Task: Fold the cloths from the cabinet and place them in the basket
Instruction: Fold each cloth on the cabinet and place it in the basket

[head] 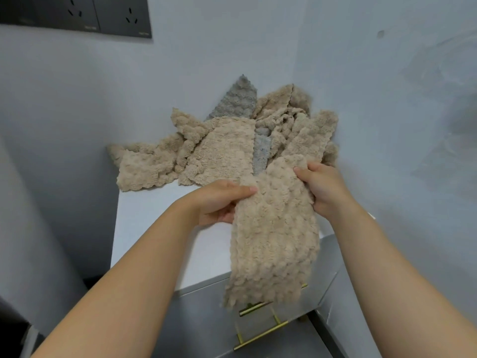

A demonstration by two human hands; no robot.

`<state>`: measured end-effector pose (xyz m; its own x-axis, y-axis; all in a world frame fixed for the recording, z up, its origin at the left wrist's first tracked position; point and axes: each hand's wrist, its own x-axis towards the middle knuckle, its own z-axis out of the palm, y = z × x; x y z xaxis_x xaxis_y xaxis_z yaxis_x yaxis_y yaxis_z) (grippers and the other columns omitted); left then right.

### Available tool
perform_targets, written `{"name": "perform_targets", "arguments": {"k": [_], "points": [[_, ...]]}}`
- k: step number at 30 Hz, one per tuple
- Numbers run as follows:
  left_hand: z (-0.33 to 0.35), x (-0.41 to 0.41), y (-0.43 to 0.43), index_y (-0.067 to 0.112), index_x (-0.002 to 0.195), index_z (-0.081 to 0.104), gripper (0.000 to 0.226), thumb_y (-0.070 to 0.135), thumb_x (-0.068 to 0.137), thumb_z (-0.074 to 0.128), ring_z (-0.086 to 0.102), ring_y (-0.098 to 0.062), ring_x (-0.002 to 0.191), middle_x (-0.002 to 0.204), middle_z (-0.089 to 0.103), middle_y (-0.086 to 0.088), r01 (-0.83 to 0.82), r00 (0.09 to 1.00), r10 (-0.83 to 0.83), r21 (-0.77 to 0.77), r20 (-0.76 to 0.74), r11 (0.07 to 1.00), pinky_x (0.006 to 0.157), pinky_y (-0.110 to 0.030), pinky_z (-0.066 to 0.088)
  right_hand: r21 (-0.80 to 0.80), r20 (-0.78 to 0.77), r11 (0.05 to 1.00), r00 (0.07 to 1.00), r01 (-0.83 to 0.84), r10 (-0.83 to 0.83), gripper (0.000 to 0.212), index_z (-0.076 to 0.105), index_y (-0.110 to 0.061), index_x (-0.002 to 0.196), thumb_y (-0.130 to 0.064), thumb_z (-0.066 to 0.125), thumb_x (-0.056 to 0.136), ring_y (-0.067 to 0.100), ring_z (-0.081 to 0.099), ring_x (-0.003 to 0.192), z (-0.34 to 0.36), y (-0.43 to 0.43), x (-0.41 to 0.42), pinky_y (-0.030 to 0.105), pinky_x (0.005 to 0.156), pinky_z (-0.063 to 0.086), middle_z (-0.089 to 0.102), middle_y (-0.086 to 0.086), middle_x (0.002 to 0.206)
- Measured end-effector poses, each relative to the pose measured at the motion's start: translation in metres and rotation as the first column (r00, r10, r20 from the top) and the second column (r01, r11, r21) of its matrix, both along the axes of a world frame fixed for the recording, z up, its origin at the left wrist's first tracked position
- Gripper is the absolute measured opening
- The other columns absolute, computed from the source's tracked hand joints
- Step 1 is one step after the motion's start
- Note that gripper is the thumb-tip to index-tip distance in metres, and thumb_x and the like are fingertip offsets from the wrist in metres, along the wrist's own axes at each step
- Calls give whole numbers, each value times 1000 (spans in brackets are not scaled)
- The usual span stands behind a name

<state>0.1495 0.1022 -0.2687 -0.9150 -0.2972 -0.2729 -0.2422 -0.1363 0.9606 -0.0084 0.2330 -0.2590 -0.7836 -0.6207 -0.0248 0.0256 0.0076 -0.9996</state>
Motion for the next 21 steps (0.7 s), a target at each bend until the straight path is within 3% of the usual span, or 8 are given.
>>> {"name": "perform_targets", "arguments": {"k": [4, 7, 11, 15, 16, 18, 19, 21], "points": [[-6, -8, 1, 13, 67, 45, 30, 11, 86, 68, 55, -4, 40, 48, 58, 5, -274, 957, 266, -57, -117, 960, 39, -15, 42, -4, -48, 1000, 999, -20, 20, 13, 61, 4, 99, -7, 55, 94, 24, 65, 71, -5, -3, 3, 36, 68, 55, 66, 15, 81], [-14, -11, -2, 16, 58, 38, 42, 7, 84, 70, 47, -8, 38, 48, 48, 3, -416, 906, 391, -164, -164, 894, 41, -17, 37, 30, -140, 999, 990, 38, -33, 26, 51, -8, 67, -10, 60, 91, 20, 53, 55, -15, -4, 0, 26, 51, 44, 54, 4, 58], [-22, -13, -6, 20, 53, 31, 50, 13, 80, 73, 30, -13, 50, 51, 30, 5, -445, 895, 392, -436, -211, 782, 54, -26, 24, 186, -436, 972, 899, 141, -47, 46, 30, -18, 59, -19, 67, 87, 15, 27, 50, -33, 1, -4, 26, 49, 20, 28, 1, 55], [-26, -13, -6, 19, 56, 35, 45, 9, 81, 71, 31, -12, 53, 55, 32, 5, -484, 875, 410, -502, -258, 716, 56, -26, 25, 114, -359, 993, 933, 28, 15, 45, 35, -17, 57, -16, 72, 83, 8, 28, 42, -35, 5, -1, 21, 43, 23, 34, -5, 49], [-25, -13, -6, 19, 60, 45, 35, 11, 82, 70, 38, -12, 57, 58, 39, 5, -507, 862, 427, -510, -274, 695, 58, -25, 29, 108, -338, 994, 940, -6, 43, 40, 40, -14, 61, -18, 75, 81, 11, 33, 47, -33, 6, -1, 21, 47, 26, 37, -1, 53], [-22, -11, -4, 16, 94, 65, 11, 16, 85, 70, 53, -14, 77, 82, 57, 2, -548, 834, 478, -502, -274, 669, 73, -24, 38, 109, -266, 989, 956, -95, 121, 30, 50, -7, 76, -19, 78, 78, 18, 43, 61, -29, 9, -1, 30, 55, 34, 45, 8, 66], [-22, -10, -4, 12, 113, 64, 29, 17, 86, 69, 55, -14, 87, 95, 60, 0, -570, 818, 509, -496, -268, 655, 79, -25, 39, 131, -227, 982, 960, -133, 161, 24, 56, -8, 88, -16, 77, 78, 19, 48, 65, -27, 12, -1, 31, 60, 40, 50, 7, 69], [-22, -10, -8, 8, 125, 58, 40, 15, 87, 68, 55, -15, 95, 106, 60, -4, -609, 789, 545, -467, -282, 641, 84, -26, 40, 257, -234, 951, 944, -170, 232, 40, 55, -14, 116, -10, 74, 81, 13, 54, 66, -25, 13, -5, 24, 68, 47, 53, 1, 70]]}}
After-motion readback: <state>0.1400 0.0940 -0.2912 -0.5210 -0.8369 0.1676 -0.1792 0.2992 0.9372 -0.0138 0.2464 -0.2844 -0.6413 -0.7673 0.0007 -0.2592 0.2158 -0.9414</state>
